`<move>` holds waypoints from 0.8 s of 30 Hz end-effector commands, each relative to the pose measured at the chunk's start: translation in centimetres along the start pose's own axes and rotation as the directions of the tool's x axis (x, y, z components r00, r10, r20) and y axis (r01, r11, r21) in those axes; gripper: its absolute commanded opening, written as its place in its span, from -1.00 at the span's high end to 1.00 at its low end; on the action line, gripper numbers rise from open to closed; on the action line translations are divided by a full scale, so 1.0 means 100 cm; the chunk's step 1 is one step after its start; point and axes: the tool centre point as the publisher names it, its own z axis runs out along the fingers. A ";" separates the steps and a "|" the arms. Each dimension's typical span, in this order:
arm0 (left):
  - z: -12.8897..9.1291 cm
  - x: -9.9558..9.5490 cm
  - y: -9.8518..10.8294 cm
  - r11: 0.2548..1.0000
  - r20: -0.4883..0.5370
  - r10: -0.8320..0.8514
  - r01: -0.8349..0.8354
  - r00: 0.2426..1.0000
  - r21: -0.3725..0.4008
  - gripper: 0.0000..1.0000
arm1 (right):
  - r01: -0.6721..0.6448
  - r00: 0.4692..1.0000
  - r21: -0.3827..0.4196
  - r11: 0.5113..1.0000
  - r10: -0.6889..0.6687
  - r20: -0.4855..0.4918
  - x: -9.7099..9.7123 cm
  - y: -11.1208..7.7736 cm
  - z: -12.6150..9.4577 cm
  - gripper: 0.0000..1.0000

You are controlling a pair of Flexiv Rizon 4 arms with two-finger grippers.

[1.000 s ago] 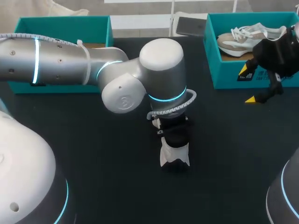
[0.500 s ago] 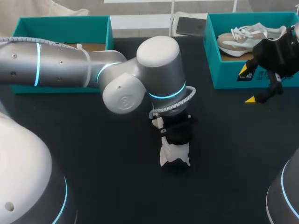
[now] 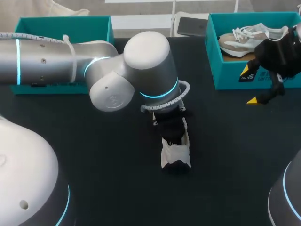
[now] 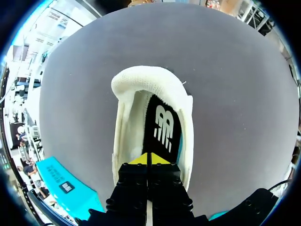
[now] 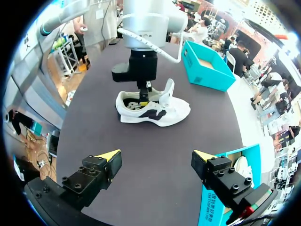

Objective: Take the shoe out of the shoebox, open the shoe tongue, remove and reinsert the insole, then place the shoe into the shoebox

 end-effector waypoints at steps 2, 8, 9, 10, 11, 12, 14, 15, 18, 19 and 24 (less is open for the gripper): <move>-0.008 0.000 0.000 0.994 -0.022 0.033 -0.035 0.999 -0.099 1.00 | -0.001 1.000 0.004 1.000 0.001 0.000 0.000 0.001 0.001 -1.00; -0.002 0.003 0.007 0.990 -0.052 0.050 -0.057 0.997 -0.133 1.00 | -0.001 1.000 0.004 1.000 0.001 0.000 0.000 0.001 0.001 -1.00; -0.002 0.003 0.007 0.988 -0.057 0.051 -0.059 0.997 -0.140 1.00 | -0.001 1.000 0.004 1.000 0.001 0.000 0.000 0.001 0.001 -1.00; -0.003 0.003 0.008 0.988 -0.068 0.055 -0.064 0.996 -0.141 0.91 | -0.001 1.000 0.004 1.000 0.001 0.000 0.000 0.001 0.001 -1.00; -0.002 0.004 0.008 0.987 -0.069 0.058 -0.067 0.996 -0.145 0.47 | -0.001 1.000 0.004 1.000 0.001 0.000 0.000 0.001 0.001 -1.00; -0.002 0.005 0.008 0.986 -0.074 0.060 -0.071 0.995 -0.151 0.14 | -0.001 1.000 0.004 1.000 0.001 0.000 0.000 0.001 0.001 -1.00; -0.001 0.005 0.009 0.985 -0.077 0.061 -0.072 0.995 -0.156 -0.89 | -0.001 1.000 0.004 1.000 0.001 0.000 0.000 0.001 0.001 -1.00; -0.001 0.006 0.009 0.984 -0.080 0.062 -0.075 0.995 -0.164 -1.00 | -0.001 1.000 0.004 1.000 0.001 0.000 0.000 0.001 0.001 -1.00; 0.002 0.008 0.011 0.984 -0.087 0.058 -0.071 0.995 -0.166 -1.00 | -0.001 1.000 0.004 1.000 0.001 0.000 0.000 0.001 0.001 -1.00; 0.003 0.009 0.011 0.984 -0.089 0.057 -0.071 0.994 -0.165 -1.00 | -0.001 1.000 0.004 1.000 0.001 0.000 0.000 0.001 0.001 -1.00; 0.007 0.011 0.009 0.984 -0.098 0.056 -0.072 0.994 -0.164 -1.00 | -0.001 1.000 0.004 1.000 0.001 0.000 0.000 0.001 0.001 -1.00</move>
